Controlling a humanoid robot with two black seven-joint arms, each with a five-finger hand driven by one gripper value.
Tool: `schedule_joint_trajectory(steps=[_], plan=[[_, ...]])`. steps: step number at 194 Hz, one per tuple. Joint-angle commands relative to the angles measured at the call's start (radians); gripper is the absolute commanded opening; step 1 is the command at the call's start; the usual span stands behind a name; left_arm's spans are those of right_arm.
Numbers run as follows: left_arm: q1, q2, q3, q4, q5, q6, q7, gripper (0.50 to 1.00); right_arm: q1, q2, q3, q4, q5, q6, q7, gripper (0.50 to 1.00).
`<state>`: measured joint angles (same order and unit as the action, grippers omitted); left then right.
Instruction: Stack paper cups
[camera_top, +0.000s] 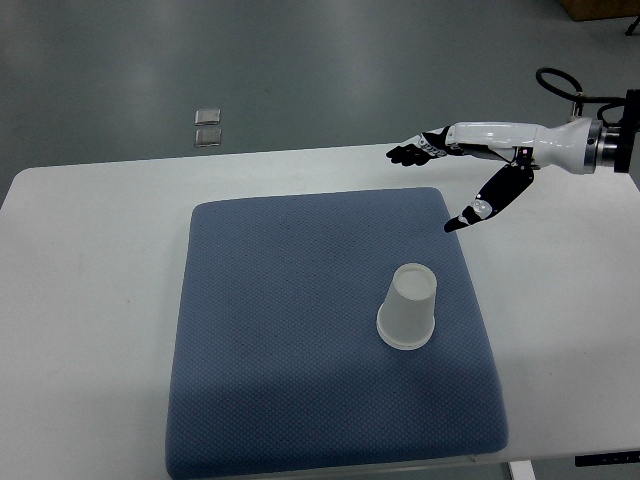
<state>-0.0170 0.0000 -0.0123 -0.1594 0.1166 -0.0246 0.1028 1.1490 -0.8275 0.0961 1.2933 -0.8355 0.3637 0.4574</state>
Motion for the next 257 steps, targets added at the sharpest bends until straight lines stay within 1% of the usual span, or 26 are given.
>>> schedule_joint_trajectory(steps=[1, 23, 31, 42, 55, 80, 109, 124, 149, 193, 204, 228, 257], plan=[[0.0, 0.0, 0.0, 0.0, 0.0, 0.0, 0.0, 1.0, -0.071, 0.068, 0.001, -0.084, 0.165, 0.003, -0.003, 0.911], [0.0, 0.0, 0.0, 0.0, 0.0, 0.0, 0.0, 1.0, -0.141, 0.154, 0.016, -0.212, 0.254, 0.004, -0.003, 0.911], [0.0, 0.0, 0.0, 0.0, 0.0, 0.0, 0.0, 1.0, -0.167, 0.189, 0.033, -0.261, 0.292, 0.004, -0.012, 0.911], [0.0, 0.0, 0.0, 0.0, 0.0, 0.0, 0.0, 1.0, -0.203, 0.228, 0.057, -0.313, 0.358, 0.004, -0.04, 0.911], [0.0, 0.0, 0.0, 0.0, 0.0, 0.0, 0.0, 1.0, -0.247, 0.265, 0.094, -0.373, 0.467, 0.003, -0.098, 0.911], [0.0, 0.0, 0.0, 0.0, 0.0, 0.0, 0.0, 1.0, -0.258, 0.315, 0.148, -0.44, 0.667, -0.006, -0.174, 0.911], [0.0, 0.0, 0.0, 0.0, 0.0, 0.0, 0.0, 1.0, -0.262, 0.323, 0.162, -0.454, 0.9, -0.011, -0.224, 0.911], [0.0, 0.0, 0.0, 0.0, 0.0, 0.0, 0.0, 1.0, -0.264, 0.326, 0.162, -0.454, 1.044, -0.017, -0.262, 0.911], [0.0, 0.0, 0.0, 0.0, 0.0, 0.0, 0.0, 1.0, -0.278, 0.327, 0.157, -0.454, 1.204, -0.025, -0.302, 0.911], [0.0, 0.0, 0.0, 0.0, 0.0, 0.0, 0.0, 1.0, -0.304, 0.347, 0.162, -0.454, 1.213, -0.022, -0.295, 0.913], [0.0, 0.0, 0.0, 0.0, 0.0, 0.0, 0.0, 1.0, -0.313, 0.347, 0.163, -0.453, 1.213, -0.008, -0.296, 0.93], [0.0, 0.0, 0.0, 0.0, 0.0, 0.0, 0.0, 1.0, -0.318, 0.347, 0.163, -0.453, 1.213, 0.027, -0.296, 0.93], [0.0, 0.0, 0.0, 0.0, 0.0, 0.0, 0.0, 1.0, -0.319, 0.347, 0.163, -0.451, 1.211, 0.09, -0.295, 0.93]])
